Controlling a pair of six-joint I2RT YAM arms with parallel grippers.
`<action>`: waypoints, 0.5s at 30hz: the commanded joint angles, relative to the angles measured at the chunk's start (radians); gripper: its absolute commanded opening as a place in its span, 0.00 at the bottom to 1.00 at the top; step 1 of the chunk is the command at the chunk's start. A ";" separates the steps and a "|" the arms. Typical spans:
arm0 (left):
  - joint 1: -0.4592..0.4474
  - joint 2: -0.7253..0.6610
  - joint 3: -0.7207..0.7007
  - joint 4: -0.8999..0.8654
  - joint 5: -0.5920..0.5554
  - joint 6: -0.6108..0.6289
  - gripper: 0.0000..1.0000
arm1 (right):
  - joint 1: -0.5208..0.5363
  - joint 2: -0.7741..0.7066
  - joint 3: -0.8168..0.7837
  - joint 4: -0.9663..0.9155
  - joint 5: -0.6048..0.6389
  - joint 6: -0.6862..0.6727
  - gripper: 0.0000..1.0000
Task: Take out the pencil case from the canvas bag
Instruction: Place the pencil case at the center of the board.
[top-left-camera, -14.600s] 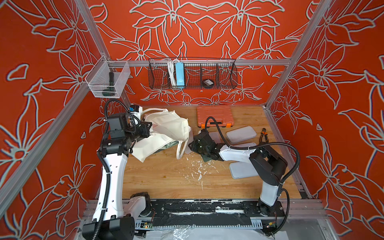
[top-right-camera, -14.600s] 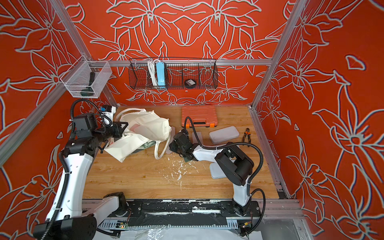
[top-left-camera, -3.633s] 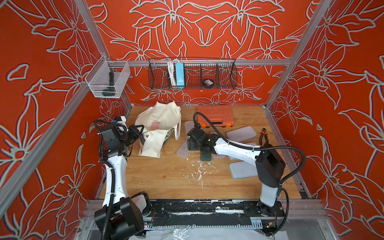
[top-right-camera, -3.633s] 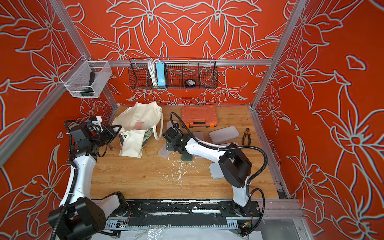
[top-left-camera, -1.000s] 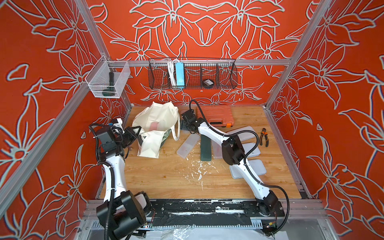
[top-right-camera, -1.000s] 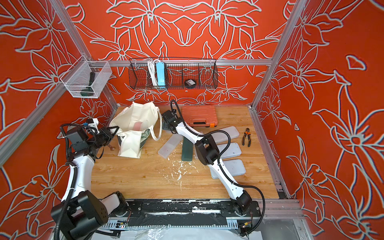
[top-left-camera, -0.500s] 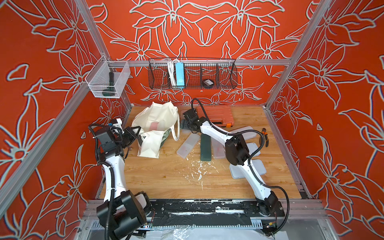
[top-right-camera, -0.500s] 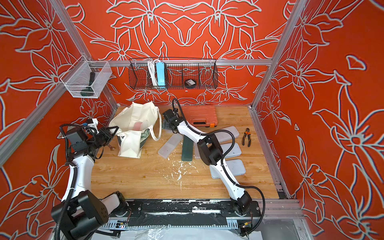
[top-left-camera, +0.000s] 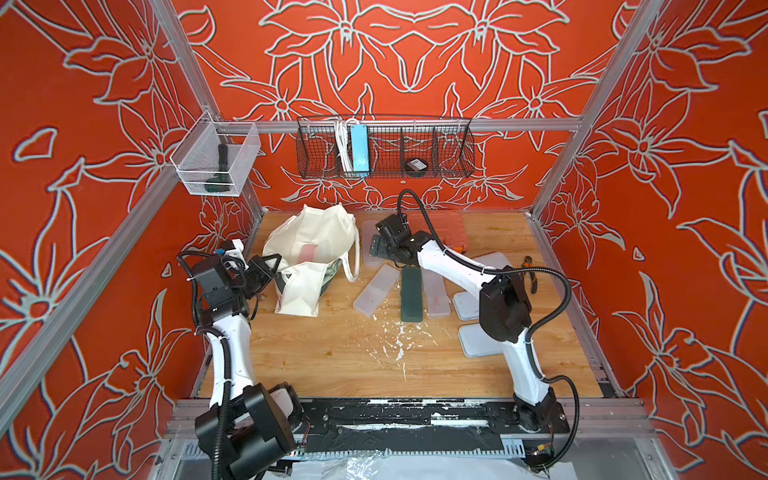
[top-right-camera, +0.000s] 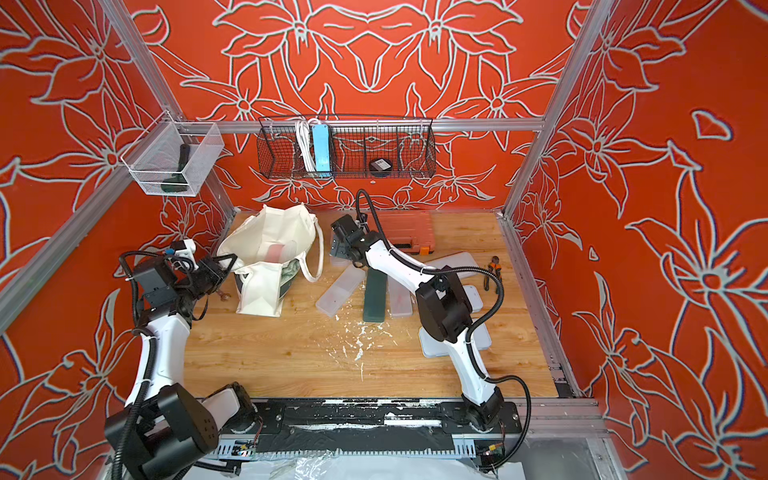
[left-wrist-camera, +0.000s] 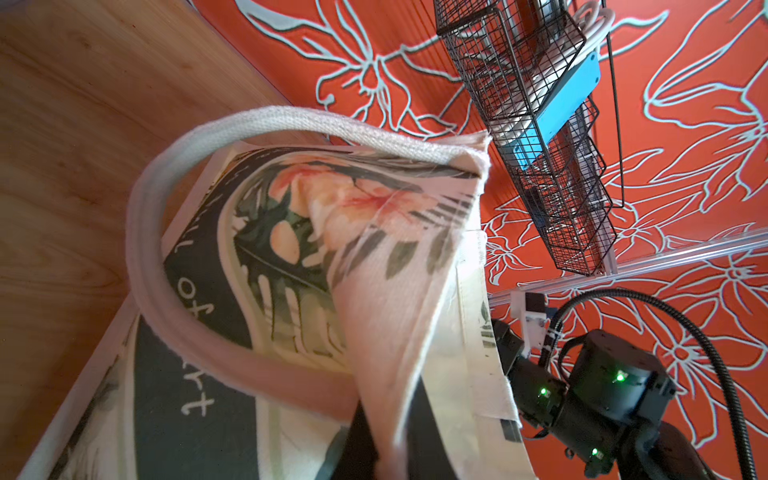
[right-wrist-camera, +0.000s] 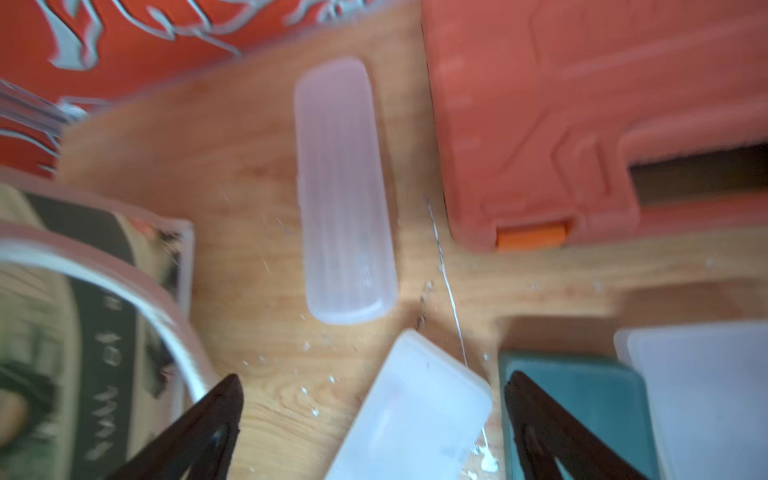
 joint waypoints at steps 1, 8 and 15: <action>0.007 -0.028 0.001 0.058 -0.010 -0.015 0.00 | 0.040 -0.033 -0.058 -0.034 0.007 0.053 0.98; 0.007 -0.018 0.004 0.054 -0.008 -0.043 0.00 | 0.103 -0.017 -0.093 -0.064 0.006 0.107 0.98; 0.007 -0.028 0.004 0.046 -0.016 -0.036 0.00 | 0.135 0.018 -0.058 -0.145 0.022 0.160 0.94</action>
